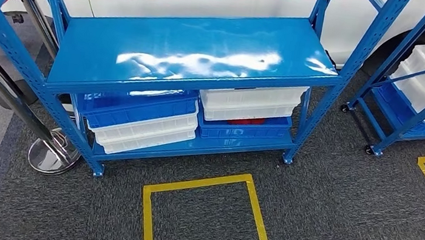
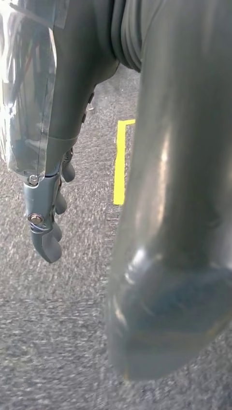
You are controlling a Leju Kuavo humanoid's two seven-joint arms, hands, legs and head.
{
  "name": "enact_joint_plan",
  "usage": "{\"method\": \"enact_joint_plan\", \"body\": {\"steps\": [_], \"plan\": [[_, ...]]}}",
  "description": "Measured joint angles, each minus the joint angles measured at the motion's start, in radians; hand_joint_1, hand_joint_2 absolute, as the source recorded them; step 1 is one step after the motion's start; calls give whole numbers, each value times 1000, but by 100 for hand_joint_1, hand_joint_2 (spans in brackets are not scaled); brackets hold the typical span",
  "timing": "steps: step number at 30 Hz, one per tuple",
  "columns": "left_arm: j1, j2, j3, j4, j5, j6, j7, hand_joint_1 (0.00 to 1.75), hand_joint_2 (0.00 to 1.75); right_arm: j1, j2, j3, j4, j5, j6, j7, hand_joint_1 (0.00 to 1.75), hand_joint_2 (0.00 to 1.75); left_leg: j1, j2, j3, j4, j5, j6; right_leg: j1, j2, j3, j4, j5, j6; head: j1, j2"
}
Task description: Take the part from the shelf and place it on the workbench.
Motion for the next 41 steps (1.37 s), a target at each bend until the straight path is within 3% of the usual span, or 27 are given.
{"method": "enact_joint_plan", "body": {"steps": [1,2,4,6,9,14,22,23,26,28,30,31,32,33,35,36,38,40,41], "plan": [[1,0,4,0,5,0,9,0,0,0,0,0,0,2,2,3,0,0,-3,0,-2,2,-1,1,3,0,10,-13,17,-4,0,0],[2,0,8,0,8,0,15,0,0,-1,0,0,0,3,3,5,0,0,-5,-1,-4,4,-1,2,6,0,37,-62,47,-8,0,0],[4,0,14,0,14,2,22,0,0,-3,-1,0,0,5,5,11,0,0,-10,-1,-6,12,-4,-1,14,-1,108,-195,99,-21,0,0],[3,-1,18,0,22,5,27,0,0,-5,-2,0,0,6,5,15,0,0,-14,0,-12,21,-9,-6,19,-1,139,-263,115,-29,0,0],[4,-1,24,0,27,12,38,0,0,-4,-2,0,0,9,5,19,0,0,-16,0,-17,24,-11,-2,21,-1,139,-270,119,-32,0,0],[5,-1,36,0,27,27,45,0,0,-5,-2,0,0,18,7,14,0,0,-15,-1,-16,16,-1,-14,23,-1,136,-269,122,-39,0,0],[5,-2,37,0,26,41,46,0,0,-22,-2,-1,0,9,15,-34,0,0,-13,-1,-14,14,1,-18,23,-2,136,-269,123,-41,0,0],[5,-2,37,0,26,41,46,0,0,-24,-1,-4,-1,3,14,-39,0,0,-14,-1,-15,16,1,-17,21,-1,136,-270,124,-40,0,0],[4,-4,38,0,26,40,49,0,0,-28,1,-19,-2,-14,6,-49,0,0,-14,2,-2,-10,12,1,18,-1,141,-280,128,-28,0,0],[4,-6,38,-1,26,39,51,0,0,-29,0,-25,-2,-16,2,-50,0,0,-8,8,15,-46,31,11,18,0,123,-236,96,-23,0,0],[4,-9,37,-1,25,37,55,0,0,-28,-1,-27,-2,-18,1,-49,0,0,-6,16,16,-54,36,14,13,0,66,-124,33,-17,0,0],[5,-10,37,-1,25,36,58,0,0,-27,-1,-29,-2,-18,1,-49,0,0,-6,20,14,-52,35,12,9,0,38,-68,11,-12,0,0],[5,-11,37,-1,25,36,60,0,0,-25,-1,-31,-2,-19,1,-47,0,0,-4,24,11,-47,33,9,4,-1,21,-37,7,-5,0,0],[6,-12,37,-1,25,36,62,0,0,-23,-1,-34,-2,-18,0,-46,0,0,-1,29,9,-40,29,4,-1,-3,21,-41,22,2,0,0],[6,-13,37,-1,25,37,65,0,0,-20,-2,-38,-2,-17,0,-43,0,0,9,40,0,-14,15,-12,-12,-16,68,-141,85,17,0,0],[6,-12,37,-1,25,37,67,0,0,-20,0,-39,-2,-16,1,-42,0,0,10,45,-5,4,4,-23,-14,-27,91,-192,108,19,0,0],[6,-11,37,-1,25,38,69,0,0,-22,2,-40,-2,-14,1,-40,0,0,9,54,-15,31,-13,-40,-13,-36,108,-237,120,3,0,0],[5,-11,37,-1,25,39,69,0,0,-21,3,-40,-2,-13,2,-40,0,0,11,62,-15,37,-18,-51,-7,-22,102,-230,118,-22,-1,0],[4,-11,37,-1,25,39,70,0,0,-19,3,-40,-2,-12,2,-39,0,0,11,64,-14,36,-18,-53,-7,-20,102,-230,118,-26,-1,0]]}}
